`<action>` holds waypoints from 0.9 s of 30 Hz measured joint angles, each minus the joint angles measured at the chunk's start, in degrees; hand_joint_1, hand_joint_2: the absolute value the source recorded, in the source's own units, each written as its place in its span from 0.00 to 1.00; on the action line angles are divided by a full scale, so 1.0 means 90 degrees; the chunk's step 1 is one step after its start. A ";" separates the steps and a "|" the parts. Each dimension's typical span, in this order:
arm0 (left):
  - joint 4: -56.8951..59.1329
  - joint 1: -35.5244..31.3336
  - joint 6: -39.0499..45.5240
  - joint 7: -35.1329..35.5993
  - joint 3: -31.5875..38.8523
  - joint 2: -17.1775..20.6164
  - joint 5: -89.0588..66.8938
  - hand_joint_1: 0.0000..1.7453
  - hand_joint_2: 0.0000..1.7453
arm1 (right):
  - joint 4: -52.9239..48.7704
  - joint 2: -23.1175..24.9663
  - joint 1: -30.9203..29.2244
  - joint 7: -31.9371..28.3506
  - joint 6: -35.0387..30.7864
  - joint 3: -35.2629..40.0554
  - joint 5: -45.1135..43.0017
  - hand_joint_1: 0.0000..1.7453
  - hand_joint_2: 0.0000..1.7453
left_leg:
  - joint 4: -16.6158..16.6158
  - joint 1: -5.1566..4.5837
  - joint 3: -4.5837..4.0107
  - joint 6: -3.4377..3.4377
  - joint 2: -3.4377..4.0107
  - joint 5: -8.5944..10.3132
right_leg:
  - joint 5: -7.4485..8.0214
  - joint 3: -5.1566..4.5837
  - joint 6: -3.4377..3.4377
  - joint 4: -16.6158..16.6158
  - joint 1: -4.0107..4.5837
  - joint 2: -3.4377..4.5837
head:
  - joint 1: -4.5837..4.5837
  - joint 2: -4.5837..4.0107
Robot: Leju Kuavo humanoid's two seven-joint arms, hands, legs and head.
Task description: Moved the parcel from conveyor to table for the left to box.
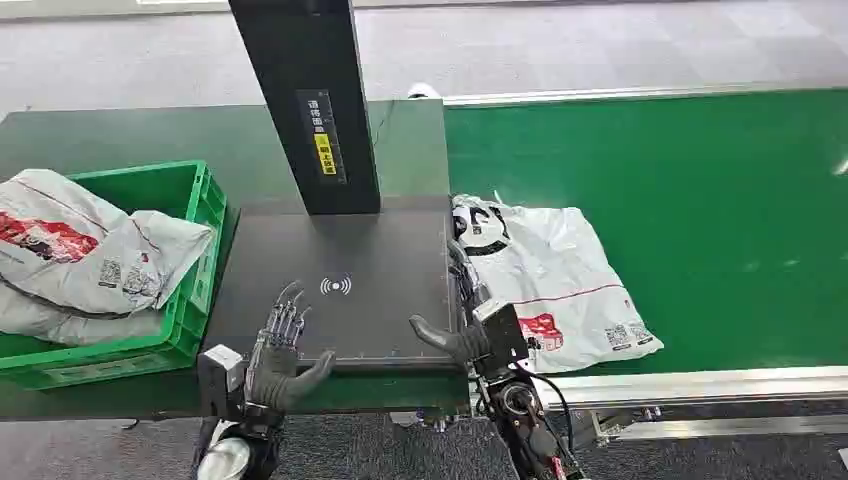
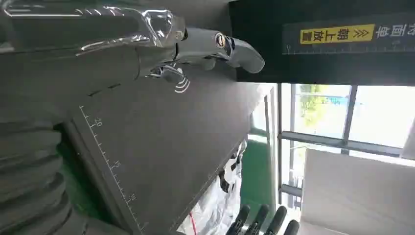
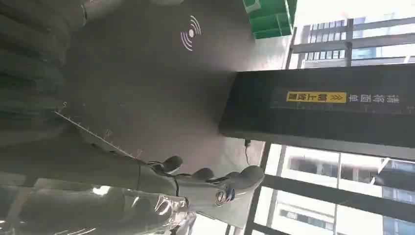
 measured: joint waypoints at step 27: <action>-0.0510 0.0469 -0.0102 0.0039 0.0359 0.0075 -0.0097 0.00 1.00 | 0.0488 -0.1341 -0.1365 0.2018 -0.1127 -0.1090 0.3483 0.00 1.00 | 0.0002 -0.0002 -0.0004 0.0001 -0.0002 0.0000 | 0.0001 -0.0002 0.0001 -0.0001 -0.0003 -0.0001 | 0.0000 0.0000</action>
